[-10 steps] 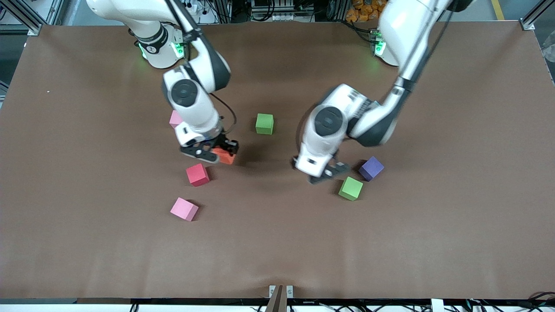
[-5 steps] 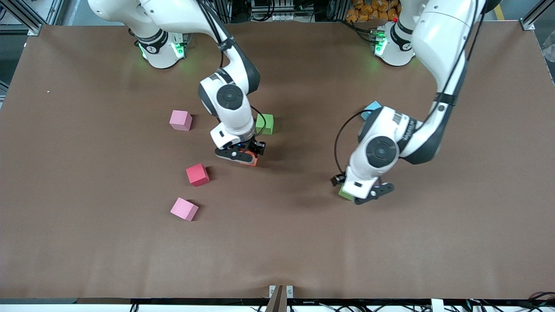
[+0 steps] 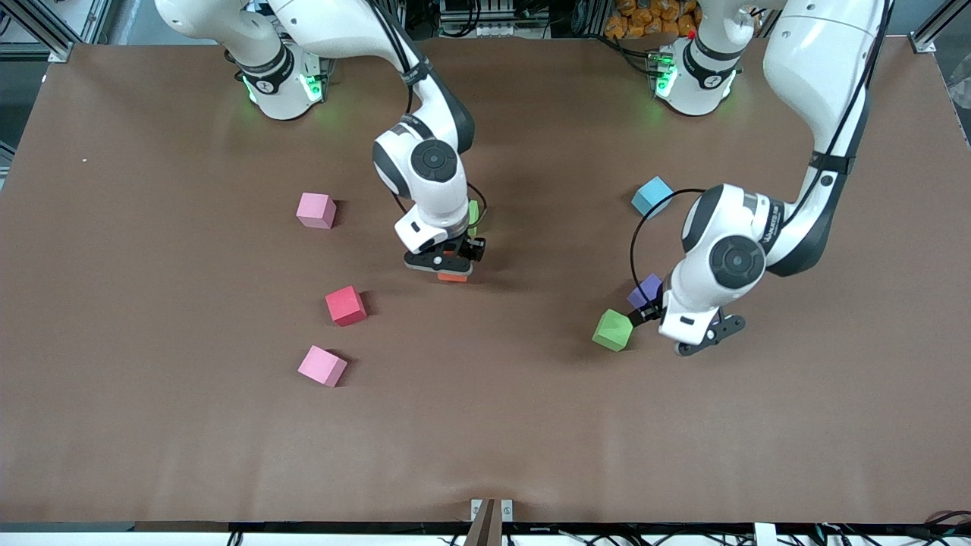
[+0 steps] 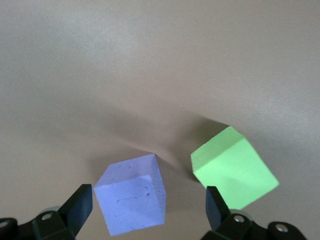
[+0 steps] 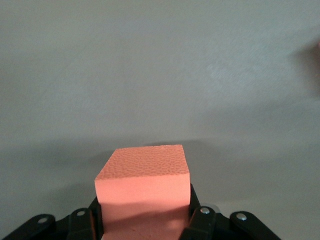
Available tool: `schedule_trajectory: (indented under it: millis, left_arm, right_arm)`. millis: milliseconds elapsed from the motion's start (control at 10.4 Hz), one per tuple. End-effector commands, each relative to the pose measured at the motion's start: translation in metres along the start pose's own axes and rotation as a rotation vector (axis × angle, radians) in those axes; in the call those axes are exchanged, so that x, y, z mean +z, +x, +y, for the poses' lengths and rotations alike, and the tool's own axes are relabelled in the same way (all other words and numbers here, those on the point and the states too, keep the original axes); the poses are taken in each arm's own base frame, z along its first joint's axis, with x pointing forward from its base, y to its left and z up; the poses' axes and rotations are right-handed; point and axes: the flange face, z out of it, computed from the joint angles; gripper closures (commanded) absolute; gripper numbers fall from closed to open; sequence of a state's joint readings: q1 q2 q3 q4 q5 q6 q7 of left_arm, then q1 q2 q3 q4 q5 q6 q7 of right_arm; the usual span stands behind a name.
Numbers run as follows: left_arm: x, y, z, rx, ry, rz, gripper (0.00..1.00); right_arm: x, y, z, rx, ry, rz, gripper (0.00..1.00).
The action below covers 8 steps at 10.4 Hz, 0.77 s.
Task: Arrange blocks into number 1
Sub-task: 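Grasp the purple cube with the left gripper while the right gripper reaches red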
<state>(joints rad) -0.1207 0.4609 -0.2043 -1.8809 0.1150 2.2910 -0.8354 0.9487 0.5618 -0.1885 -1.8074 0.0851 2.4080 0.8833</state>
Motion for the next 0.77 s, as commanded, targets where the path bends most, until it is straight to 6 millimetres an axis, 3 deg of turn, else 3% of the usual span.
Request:
schedule_trajectory:
  millis: [0,670]
  left_arm:
    - [-0.001,-0.026,-0.019,-0.073,-0.003,0.019,0.00]
    - [0.028,-0.036,-0.015,-0.212,0.032,-0.019,0.00]
  right_arm:
    - [0.003,-0.016,-0.011,0.005,-0.002,-0.017,0.44]
    - [0.020,-0.028,0.008,0.018,-0.034,-0.056,0.44]
